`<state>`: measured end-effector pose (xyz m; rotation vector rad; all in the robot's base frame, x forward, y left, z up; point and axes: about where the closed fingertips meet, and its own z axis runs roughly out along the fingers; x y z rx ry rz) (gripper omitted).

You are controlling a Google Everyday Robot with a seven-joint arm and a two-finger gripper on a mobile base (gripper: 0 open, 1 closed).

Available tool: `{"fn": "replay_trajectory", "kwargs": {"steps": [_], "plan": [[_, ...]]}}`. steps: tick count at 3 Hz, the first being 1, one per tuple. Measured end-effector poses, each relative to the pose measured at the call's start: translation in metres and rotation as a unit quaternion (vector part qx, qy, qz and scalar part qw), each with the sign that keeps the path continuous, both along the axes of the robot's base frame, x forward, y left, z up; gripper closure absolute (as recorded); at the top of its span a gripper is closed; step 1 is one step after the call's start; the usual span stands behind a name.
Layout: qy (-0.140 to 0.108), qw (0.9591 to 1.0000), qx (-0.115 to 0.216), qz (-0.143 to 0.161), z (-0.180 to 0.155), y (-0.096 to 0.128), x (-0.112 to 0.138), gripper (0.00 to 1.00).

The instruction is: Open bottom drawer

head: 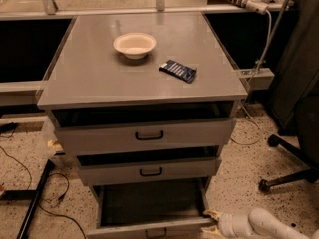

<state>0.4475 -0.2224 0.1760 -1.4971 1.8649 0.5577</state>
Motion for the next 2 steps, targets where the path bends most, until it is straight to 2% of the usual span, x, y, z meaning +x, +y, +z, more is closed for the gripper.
{"fn": "replay_trajectory", "kwargs": {"steps": [1,2], "plan": [[0.0,1.0,0.0,0.0,0.0054,-0.0004,0.0013,0.85],[0.0,1.0,0.0,0.0,0.0064,-0.0023,0.0009,1.0]]}}
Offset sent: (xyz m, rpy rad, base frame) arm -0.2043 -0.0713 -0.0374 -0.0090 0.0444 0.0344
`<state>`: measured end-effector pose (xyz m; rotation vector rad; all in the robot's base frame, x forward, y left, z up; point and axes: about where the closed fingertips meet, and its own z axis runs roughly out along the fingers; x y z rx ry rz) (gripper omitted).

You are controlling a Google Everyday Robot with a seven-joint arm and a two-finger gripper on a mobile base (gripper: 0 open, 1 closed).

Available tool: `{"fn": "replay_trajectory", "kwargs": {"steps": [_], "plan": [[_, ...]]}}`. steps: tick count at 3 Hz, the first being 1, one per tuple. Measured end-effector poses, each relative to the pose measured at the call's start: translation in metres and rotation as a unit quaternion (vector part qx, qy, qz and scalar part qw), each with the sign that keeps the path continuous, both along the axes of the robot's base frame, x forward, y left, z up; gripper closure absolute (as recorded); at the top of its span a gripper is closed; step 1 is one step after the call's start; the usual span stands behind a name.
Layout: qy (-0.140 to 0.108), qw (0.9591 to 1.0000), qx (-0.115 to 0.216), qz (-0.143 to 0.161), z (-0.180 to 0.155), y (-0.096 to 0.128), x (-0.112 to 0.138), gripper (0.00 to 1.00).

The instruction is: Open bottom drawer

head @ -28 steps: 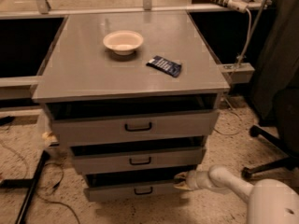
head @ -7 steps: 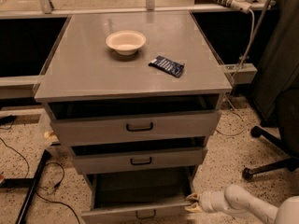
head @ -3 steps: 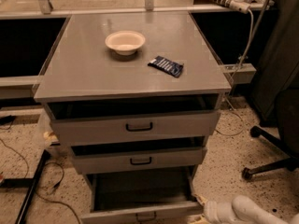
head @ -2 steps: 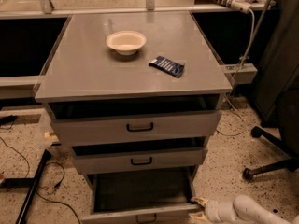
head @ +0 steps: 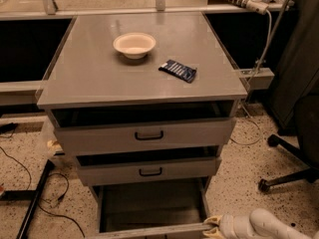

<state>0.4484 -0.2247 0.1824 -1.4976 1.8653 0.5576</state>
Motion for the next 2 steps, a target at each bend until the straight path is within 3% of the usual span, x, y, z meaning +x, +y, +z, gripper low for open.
{"fn": "replay_trajectory", "kwargs": {"steps": [1,2], "plan": [[0.001,1.0,-0.002,0.004,-0.0024,-0.0032,-0.0092,1.0],[0.001,1.0,-0.002,0.004,-0.0024,-0.0031,-0.0092,0.81]]}}
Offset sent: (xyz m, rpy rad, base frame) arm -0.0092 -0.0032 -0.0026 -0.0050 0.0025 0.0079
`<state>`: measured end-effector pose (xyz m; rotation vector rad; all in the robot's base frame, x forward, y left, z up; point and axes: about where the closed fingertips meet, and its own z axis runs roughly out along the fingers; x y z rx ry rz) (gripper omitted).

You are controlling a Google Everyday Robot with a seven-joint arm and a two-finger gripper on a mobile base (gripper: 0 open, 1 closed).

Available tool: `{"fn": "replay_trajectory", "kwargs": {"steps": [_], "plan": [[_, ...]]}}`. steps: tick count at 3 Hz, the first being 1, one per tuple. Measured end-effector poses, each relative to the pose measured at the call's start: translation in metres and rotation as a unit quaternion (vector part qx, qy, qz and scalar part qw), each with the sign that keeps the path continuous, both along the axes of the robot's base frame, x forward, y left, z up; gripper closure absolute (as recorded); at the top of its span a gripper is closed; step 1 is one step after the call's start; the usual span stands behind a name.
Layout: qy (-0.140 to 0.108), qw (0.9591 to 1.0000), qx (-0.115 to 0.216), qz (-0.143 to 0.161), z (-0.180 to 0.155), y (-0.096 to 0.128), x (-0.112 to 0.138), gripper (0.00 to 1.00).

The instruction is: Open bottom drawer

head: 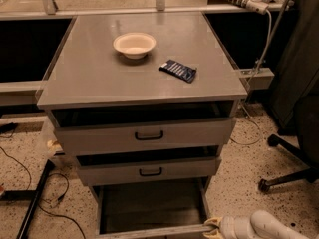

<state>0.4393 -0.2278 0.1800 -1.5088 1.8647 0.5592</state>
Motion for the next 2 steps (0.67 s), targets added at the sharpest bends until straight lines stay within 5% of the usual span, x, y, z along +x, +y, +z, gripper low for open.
{"fn": "replay_trajectory", "kwargs": {"steps": [2], "plan": [[0.0,1.0,0.0,0.0,0.0,0.0001,0.0,0.34]]}}
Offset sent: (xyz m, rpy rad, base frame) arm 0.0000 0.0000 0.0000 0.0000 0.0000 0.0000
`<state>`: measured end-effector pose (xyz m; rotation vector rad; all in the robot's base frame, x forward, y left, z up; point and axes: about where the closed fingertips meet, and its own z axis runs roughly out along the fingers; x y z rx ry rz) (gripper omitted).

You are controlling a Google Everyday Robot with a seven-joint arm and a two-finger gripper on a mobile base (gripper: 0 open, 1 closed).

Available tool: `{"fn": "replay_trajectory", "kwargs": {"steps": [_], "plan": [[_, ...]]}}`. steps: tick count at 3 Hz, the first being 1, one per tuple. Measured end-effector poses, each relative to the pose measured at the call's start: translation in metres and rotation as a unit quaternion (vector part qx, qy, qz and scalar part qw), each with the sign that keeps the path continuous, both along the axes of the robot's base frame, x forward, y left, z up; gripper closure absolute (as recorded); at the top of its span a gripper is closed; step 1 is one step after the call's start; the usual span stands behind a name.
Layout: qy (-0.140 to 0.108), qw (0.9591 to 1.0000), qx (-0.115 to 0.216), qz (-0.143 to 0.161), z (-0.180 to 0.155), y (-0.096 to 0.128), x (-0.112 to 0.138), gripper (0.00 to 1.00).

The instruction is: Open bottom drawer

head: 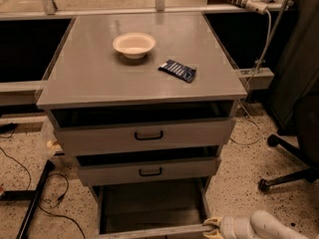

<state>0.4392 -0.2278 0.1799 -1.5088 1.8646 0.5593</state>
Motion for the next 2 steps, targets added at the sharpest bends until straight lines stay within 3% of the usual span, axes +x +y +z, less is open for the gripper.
{"fn": "replay_trajectory", "kwargs": {"steps": [1,2], "plan": [[0.0,1.0,0.0,0.0,0.0,0.0,0.0,0.11],[0.0,1.0,0.0,0.0,0.0,0.0001,0.0,0.0]]}}
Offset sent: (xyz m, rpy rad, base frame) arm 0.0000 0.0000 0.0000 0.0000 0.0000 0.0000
